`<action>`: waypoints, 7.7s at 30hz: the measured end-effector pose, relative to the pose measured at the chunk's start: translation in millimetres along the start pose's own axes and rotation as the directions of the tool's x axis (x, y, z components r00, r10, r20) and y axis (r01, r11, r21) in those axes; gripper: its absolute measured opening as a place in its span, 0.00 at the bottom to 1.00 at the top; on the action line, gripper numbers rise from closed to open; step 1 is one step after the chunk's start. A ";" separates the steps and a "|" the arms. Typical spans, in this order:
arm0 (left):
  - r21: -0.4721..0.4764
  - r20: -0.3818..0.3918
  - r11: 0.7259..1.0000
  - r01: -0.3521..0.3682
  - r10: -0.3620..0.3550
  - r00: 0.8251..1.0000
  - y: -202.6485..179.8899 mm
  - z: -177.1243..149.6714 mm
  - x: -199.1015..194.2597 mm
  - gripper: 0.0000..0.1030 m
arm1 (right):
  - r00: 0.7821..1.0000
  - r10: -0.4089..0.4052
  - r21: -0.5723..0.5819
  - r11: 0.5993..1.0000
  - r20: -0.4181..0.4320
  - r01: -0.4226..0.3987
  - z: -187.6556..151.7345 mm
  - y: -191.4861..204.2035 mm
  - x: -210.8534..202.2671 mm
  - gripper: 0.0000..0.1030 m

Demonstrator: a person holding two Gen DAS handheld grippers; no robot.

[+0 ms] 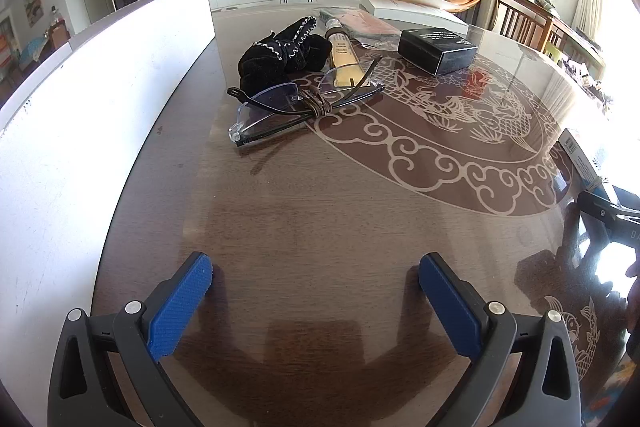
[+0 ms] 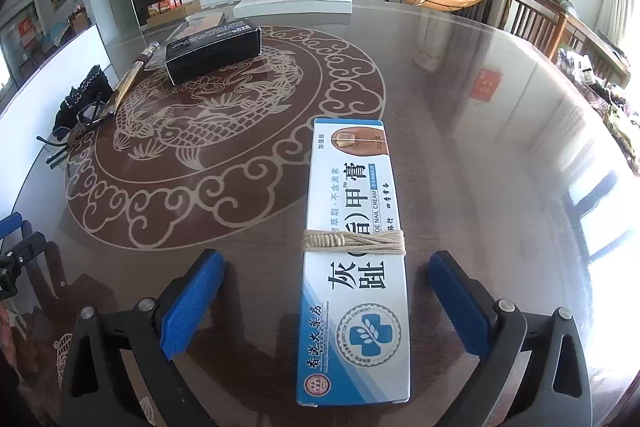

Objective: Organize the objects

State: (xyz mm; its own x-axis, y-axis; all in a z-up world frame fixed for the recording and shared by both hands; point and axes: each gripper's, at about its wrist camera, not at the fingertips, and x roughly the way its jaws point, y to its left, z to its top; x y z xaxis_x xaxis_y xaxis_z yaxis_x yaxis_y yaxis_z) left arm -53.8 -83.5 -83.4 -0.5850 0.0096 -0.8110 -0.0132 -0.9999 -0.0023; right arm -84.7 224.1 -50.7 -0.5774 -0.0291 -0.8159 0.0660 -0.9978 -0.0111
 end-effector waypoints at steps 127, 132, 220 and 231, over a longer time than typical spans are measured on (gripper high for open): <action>0.095 0.001 0.994 0.056 -0.056 0.998 -57.3 25.4 12.2 1.00 | 1.000 0.023 -0.037 0.999 0.007 -0.023 16.4 45.1 7.3 1.00; 0.087 -0.008 0.994 0.062 -0.062 0.998 -62.0 33.6 16.8 1.00 | 1.000 0.022 -0.037 0.999 0.008 -0.022 16.6 47.8 7.4 1.00; 0.087 -0.009 0.994 0.062 -0.062 0.998 -61.8 33.4 15.7 1.00 | 1.000 0.020 -0.035 0.999 0.006 -0.020 18.1 48.1 9.9 1.00; 0.087 -0.009 0.994 0.062 -0.062 0.998 -61.8 33.4 15.7 1.00 | 1.000 0.020 -0.035 0.999 0.006 -0.020 18.2 48.3 10.2 1.00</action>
State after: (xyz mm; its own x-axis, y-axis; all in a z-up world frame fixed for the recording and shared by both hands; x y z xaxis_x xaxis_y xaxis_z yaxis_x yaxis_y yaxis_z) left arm -89.3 -21.2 -76.5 -0.5760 0.0714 -0.8143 -0.1199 -0.9928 -0.0022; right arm -102.2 174.6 -49.0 -0.5809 -0.0492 -0.8125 0.1054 -0.9943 -0.0152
